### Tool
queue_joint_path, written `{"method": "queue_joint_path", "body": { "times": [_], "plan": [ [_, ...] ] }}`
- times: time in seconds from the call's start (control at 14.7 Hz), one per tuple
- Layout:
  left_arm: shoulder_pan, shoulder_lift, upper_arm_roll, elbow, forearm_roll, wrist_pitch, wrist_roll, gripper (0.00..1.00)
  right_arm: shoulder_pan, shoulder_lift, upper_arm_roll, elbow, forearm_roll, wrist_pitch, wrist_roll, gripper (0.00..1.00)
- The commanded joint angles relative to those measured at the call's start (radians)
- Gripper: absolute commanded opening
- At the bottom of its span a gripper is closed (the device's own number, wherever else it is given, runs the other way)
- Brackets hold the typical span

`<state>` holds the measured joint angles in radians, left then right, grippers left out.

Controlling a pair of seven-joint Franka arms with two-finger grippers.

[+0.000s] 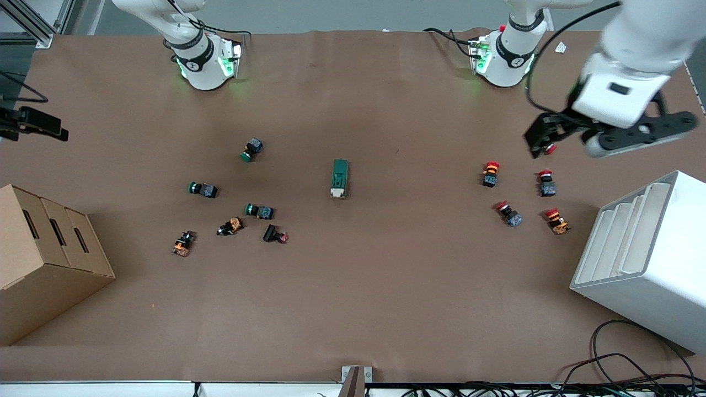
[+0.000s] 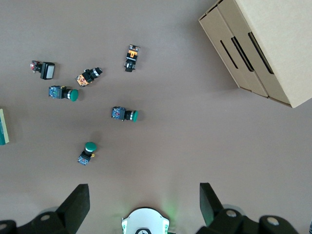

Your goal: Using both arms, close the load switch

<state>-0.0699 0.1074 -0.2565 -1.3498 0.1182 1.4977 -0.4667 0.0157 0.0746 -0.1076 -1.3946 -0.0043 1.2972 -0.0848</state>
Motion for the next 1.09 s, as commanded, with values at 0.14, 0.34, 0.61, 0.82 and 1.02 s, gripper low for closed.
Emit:
{"method": "queue_joint_path", "body": {
  "times": [0.14,0.34,0.61,0.82,1.02],
  "plan": [
    [0.061,-0.112,0.051,-0.144,-0.087,-0.005,0.247,1.00,0.009,-0.180,0.005,-0.211,0.000,0.086,0.007,1.00],
    [0.090,-0.138,0.081,-0.176,-0.089,-0.005,0.376,1.00,0.013,-0.196,0.006,-0.225,0.000,0.094,0.007,1.00],
    [0.079,-0.219,0.126,-0.273,-0.124,-0.004,0.415,1.00,0.006,-0.199,0.005,-0.224,0.003,0.106,0.011,1.00],
    [-0.013,-0.236,0.229,-0.281,-0.127,-0.007,0.483,1.00,0.000,-0.200,0.005,-0.219,0.017,0.094,0.016,1.00],
    [-0.007,-0.238,0.233,-0.284,-0.127,-0.007,0.502,1.00,-0.019,-0.205,0.005,-0.219,0.018,0.076,0.014,1.00]
  ]
}}
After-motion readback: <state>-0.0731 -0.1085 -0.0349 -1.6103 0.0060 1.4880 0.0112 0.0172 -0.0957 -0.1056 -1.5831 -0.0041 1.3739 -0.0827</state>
